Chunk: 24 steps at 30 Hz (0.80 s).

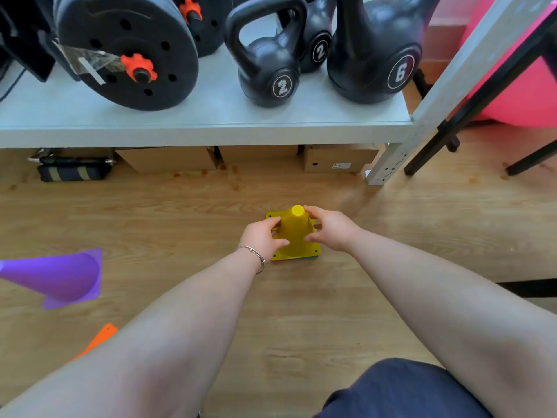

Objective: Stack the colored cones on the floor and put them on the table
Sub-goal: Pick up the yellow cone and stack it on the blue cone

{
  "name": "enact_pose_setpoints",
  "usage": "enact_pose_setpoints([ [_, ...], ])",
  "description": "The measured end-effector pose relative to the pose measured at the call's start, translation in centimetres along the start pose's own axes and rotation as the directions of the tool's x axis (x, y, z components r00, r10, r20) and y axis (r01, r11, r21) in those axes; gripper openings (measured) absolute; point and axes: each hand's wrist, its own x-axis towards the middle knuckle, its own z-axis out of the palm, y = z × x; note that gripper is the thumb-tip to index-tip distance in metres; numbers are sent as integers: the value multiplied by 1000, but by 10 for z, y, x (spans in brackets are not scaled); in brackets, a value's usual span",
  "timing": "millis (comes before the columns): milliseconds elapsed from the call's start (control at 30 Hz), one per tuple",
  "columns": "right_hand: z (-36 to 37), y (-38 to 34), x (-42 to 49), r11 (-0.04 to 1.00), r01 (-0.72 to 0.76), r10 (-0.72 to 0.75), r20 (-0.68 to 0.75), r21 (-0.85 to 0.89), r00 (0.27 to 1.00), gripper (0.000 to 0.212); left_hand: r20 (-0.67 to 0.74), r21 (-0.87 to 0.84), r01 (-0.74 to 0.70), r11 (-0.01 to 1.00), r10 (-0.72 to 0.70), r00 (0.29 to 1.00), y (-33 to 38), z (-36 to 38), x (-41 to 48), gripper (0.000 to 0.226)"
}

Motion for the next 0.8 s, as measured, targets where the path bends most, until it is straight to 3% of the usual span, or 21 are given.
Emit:
enact_pose_setpoints([
  [400, 2, -5, -5, 999, -37, 37, -6, 10, 999, 78, 22, 45, 9, 999, -10, 1000, 1, -4, 2, 63],
  [567, -20, -22, -17, 917, -43, -2, -112, -398, 994, 52, 36, 384, -79, 920, 71, 997, 13, -27, -3, 69],
  [733, -48, -54, -23, 825, 4, -185, -263, -565, 947, 28, -34, 669, -144, 729, 223, 974, 27, -64, -10, 69],
  [800, -56, -69, -20, 782, 63, -302, -289, -620, 909, 33, -102, 746, -104, 658, 268, 958, 28, -78, -13, 69],
])
